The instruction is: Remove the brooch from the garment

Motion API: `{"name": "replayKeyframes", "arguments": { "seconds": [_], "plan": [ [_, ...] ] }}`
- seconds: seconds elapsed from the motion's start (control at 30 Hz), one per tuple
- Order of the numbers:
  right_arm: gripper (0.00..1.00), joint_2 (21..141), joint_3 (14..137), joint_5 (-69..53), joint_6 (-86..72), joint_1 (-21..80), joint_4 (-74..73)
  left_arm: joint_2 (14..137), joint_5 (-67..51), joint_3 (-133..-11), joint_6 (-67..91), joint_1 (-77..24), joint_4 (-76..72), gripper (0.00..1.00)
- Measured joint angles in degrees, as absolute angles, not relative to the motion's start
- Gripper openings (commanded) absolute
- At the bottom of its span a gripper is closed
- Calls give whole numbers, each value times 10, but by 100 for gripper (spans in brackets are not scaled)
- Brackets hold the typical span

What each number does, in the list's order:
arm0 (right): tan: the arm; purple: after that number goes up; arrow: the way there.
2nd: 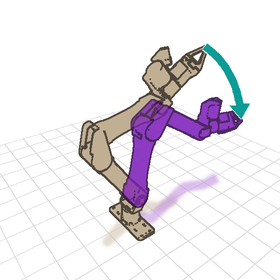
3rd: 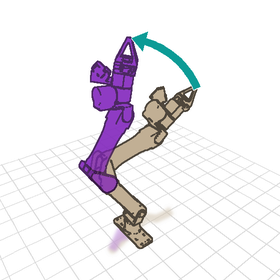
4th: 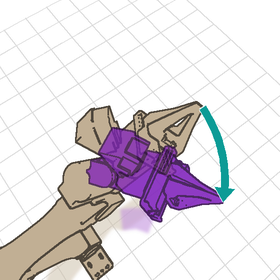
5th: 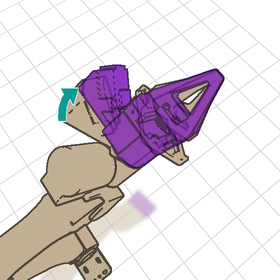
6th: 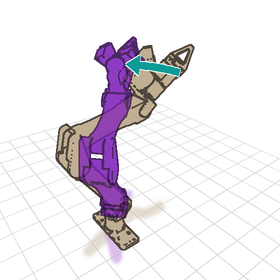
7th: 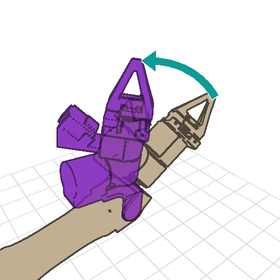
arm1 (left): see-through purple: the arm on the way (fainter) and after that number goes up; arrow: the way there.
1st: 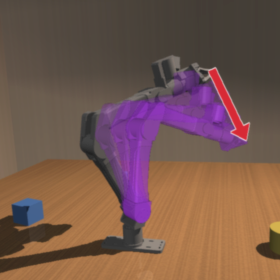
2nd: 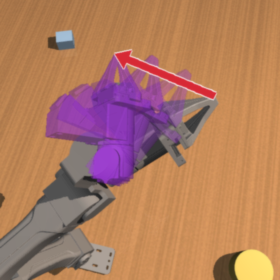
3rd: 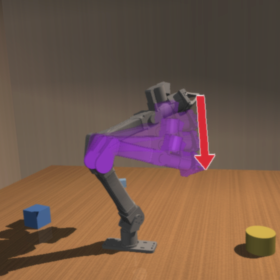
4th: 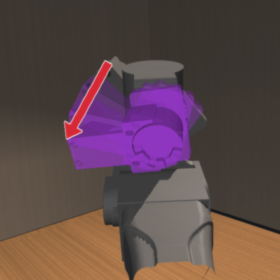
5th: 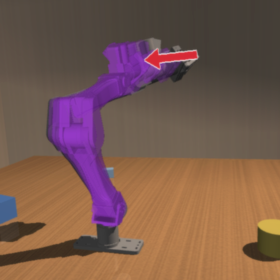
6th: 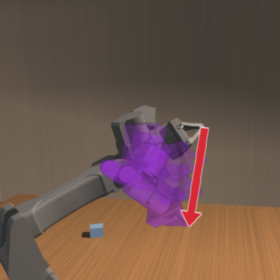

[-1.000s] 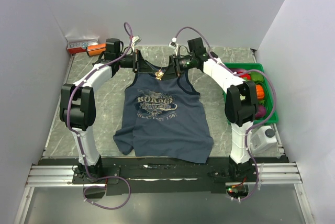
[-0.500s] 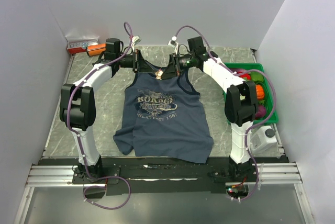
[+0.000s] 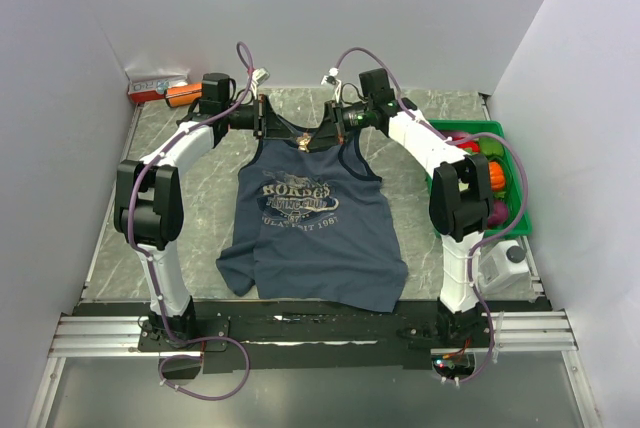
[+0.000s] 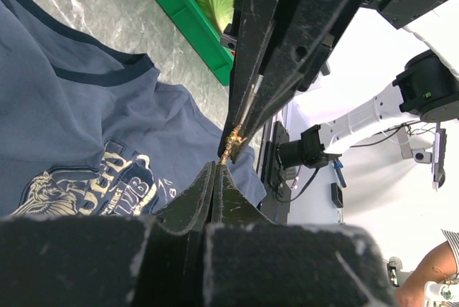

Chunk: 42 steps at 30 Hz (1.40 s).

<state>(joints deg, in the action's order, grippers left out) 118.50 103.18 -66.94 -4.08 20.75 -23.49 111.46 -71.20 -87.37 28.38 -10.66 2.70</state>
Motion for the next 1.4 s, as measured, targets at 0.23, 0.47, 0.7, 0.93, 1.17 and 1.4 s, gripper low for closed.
{"name": "replayKeyframes", "arguments": {
  "seconds": [0.23,0.47,0.7,0.93,1.17,1.4],
  "plan": [
    [0,1185,1031,-667,-47,208,-236,1115,-711,-874,283,-109,24,23],
    [0,1185,1032,-651,-24,208,-264,1115,-682,-898,263,-106,55,47],
    [0,1185,1032,-644,-16,208,-279,1155,-629,-1004,222,-105,78,49],
    [0,1186,1038,-671,-8,207,-293,1226,-654,-1044,155,-109,105,48],
    [0,1228,1128,-703,10,205,-348,1236,-686,-1020,131,-116,89,43],
    [0,1270,1174,-730,13,204,-399,1235,-694,-984,106,-126,66,40]
  ]
}}
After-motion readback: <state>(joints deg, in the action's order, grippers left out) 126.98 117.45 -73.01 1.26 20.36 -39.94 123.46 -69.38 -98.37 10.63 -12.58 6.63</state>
